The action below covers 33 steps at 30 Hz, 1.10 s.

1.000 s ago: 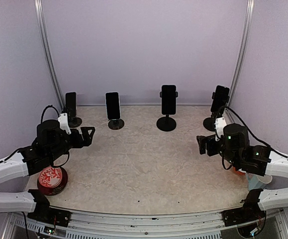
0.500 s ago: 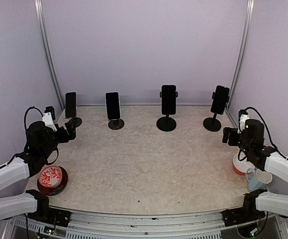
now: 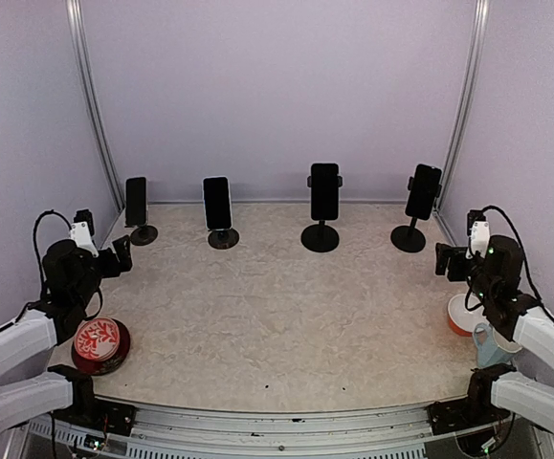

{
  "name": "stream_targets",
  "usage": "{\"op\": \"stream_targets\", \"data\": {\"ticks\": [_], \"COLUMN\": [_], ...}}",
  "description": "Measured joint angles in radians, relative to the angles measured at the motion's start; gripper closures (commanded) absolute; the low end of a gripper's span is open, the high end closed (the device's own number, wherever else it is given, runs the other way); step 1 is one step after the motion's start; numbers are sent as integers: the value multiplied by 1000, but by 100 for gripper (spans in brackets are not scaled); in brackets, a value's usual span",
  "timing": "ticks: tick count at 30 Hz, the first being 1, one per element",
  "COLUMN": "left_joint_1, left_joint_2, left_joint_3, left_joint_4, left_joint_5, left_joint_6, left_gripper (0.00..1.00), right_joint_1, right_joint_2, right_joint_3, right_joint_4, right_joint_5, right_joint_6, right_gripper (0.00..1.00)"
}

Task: Place the phone on the phone stand
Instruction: Reset both arms

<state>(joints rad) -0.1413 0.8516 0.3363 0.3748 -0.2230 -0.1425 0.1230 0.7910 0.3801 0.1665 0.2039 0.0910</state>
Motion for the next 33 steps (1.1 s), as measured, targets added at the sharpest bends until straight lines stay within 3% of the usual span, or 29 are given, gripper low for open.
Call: {"op": "stream_targets", "data": {"ticks": [4, 10, 15, 33], "left_joint_1": [45, 215, 225, 222], "left_joint_2": [7, 51, 85, 0], "left_joint_3": [-53, -107, -108, -134], "left_joint_4": [45, 127, 168, 192], "left_joint_5": [118, 333, 428, 377], "left_joint_6": [56, 26, 11, -6], "left_gripper": [1, 1, 1, 1], "right_joint_1": [-1, -46, -64, -85], "right_joint_2": [-32, 14, 60, 28], "right_joint_3": [-6, -6, -6, -90], "right_joint_4": [15, 39, 39, 122], "right_joint_5": [-55, -199, -245, -286], "right_joint_6": [-32, -55, -59, -49], "right_gripper": [0, 0, 0, 0]}}
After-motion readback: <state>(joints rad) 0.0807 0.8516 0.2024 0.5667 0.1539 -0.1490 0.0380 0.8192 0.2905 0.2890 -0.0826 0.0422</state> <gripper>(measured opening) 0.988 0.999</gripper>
